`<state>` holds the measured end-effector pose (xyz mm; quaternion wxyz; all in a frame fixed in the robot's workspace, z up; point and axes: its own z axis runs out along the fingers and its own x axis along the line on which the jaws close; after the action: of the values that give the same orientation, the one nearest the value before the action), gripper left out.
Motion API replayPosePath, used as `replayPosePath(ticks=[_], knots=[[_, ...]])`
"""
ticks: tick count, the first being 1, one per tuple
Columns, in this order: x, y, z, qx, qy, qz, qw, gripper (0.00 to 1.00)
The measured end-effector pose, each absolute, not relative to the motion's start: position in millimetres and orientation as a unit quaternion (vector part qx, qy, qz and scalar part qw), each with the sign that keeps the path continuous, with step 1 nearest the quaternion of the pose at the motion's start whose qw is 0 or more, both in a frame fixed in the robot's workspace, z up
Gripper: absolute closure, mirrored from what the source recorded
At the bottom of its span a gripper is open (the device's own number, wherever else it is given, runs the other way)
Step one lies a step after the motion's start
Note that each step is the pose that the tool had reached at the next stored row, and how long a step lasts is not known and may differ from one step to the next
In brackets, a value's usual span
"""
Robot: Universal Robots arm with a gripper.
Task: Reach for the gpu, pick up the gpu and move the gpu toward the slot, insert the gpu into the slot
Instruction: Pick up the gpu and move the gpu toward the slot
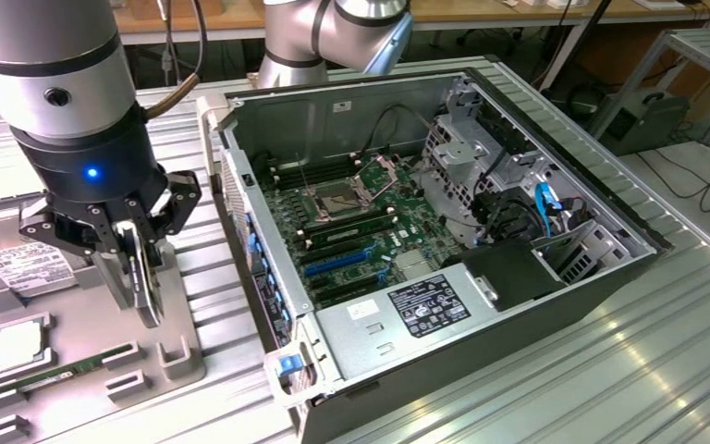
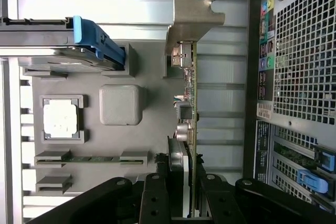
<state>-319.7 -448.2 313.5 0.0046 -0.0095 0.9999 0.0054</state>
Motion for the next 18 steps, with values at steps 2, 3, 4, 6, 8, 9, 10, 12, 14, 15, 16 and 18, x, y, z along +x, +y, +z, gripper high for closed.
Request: replayPosePath(ticks=[2,3,4,6,8,9,10,12,14,15,16,18], knots=[[-319.7,-448.2,314.8,-0.01,1.0,0.005,0.005,0.72],[-319.7,-448.2,316.2,-0.01,1.0,0.005,0.005,0.72],[-319.7,-448.2,317.0,-0.01,1.0,0.005,0.005,0.72],[-319.7,-448.2,319.1,-0.01,1.0,0.005,0.005,0.72],[-319.7,-448.2,320.1,-0.01,1.0,0.005,0.005,0.72],[-319.7,-448.2,320.6,-0.01,1.0,0.005,0.005,0.72],[-319.7,-448.2,321.2,-0.01,1.0,0.005,0.005,0.72],[-319.6,-448.2,325.7,-0.01,1.0,0.005,0.005,0.72],[-319.7,-448.2,333.1,-0.01,1.0,0.005,0.005,0.72],[-319.6,-448.2,337.3,-0.01,1.0,0.005,0.005,0.72],[-319.6,-448.2,340.2,-0.01,1.0,0.005,0.005,0.72],[-319.7,-448.2,345.5,-0.01,1.0,0.005,0.005,0.72]])
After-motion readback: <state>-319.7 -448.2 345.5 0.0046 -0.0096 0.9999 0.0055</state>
